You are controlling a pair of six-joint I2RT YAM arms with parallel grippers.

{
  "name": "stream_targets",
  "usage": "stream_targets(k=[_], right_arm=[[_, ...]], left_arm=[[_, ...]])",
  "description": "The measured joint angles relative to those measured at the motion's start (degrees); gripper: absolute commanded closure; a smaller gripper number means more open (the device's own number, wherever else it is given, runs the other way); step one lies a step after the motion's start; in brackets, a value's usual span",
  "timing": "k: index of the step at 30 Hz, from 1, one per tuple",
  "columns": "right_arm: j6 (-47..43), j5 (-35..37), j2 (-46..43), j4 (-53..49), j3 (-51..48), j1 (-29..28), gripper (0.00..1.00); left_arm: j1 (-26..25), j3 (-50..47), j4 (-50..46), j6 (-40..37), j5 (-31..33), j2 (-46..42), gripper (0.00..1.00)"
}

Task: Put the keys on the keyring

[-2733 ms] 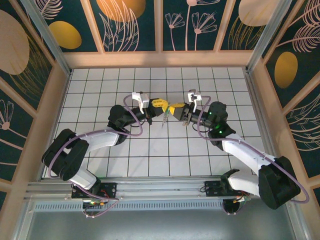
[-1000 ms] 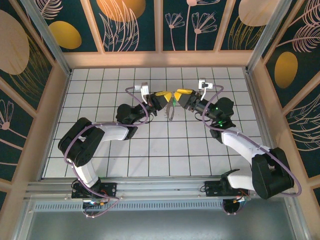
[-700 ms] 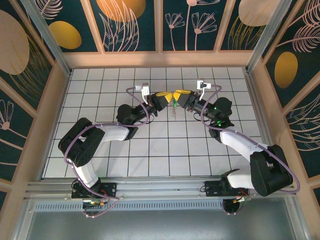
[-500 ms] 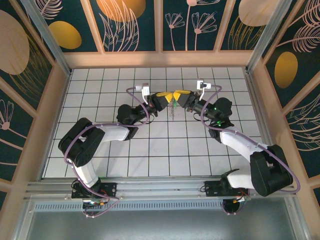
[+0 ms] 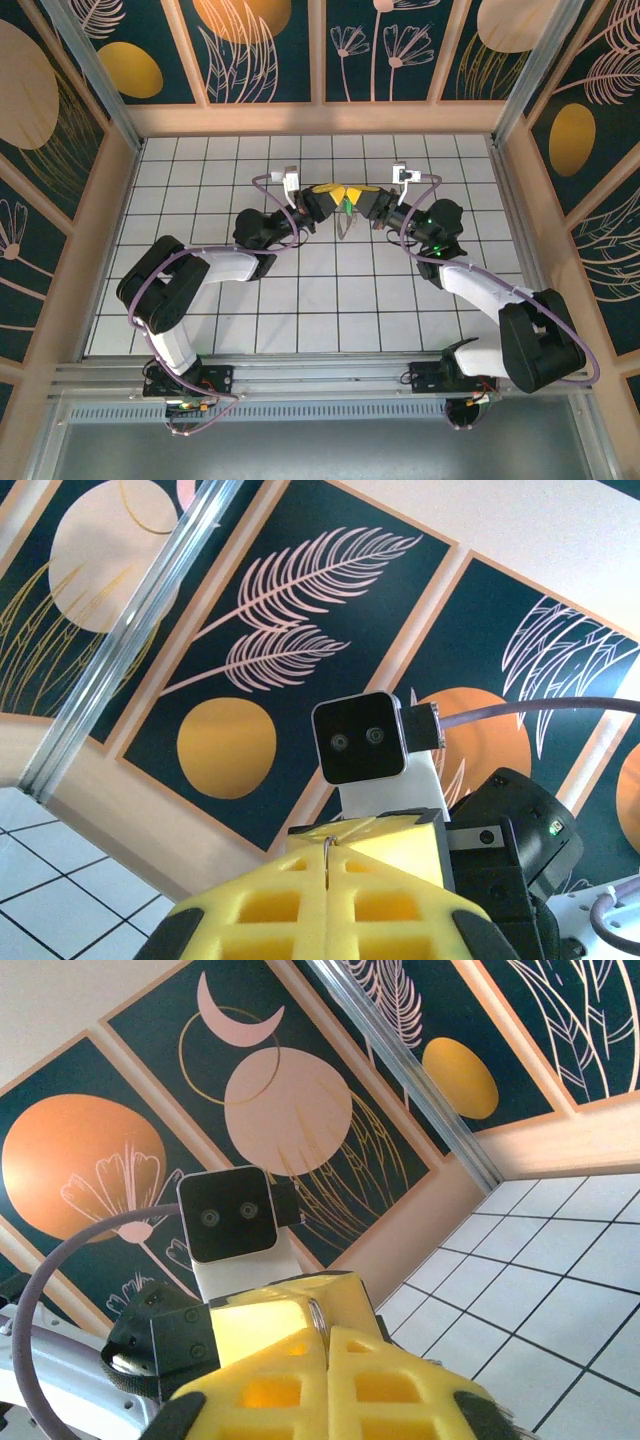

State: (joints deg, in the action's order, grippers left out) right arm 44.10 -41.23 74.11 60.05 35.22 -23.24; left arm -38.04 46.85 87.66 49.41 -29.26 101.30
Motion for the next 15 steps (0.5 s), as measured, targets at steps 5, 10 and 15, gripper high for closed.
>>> stream_targets(k=[5,10,15], right_arm=[[-0.2,0.0,0.0,0.1,0.0,0.0,1.0],[-0.3,0.2,0.0,-0.2,0.1,0.0,1.0],[-0.8,0.2,0.3,-2.1,1.2,0.0,1.0]], left_arm=[[0.0,0.0,0.0,0.0,0.2,0.0,1.0],[0.0,0.0,-0.5,-0.3,0.4,-0.2,0.88],[-0.2,0.0,-3.7,-2.9,2.0,-1.4,0.69]])
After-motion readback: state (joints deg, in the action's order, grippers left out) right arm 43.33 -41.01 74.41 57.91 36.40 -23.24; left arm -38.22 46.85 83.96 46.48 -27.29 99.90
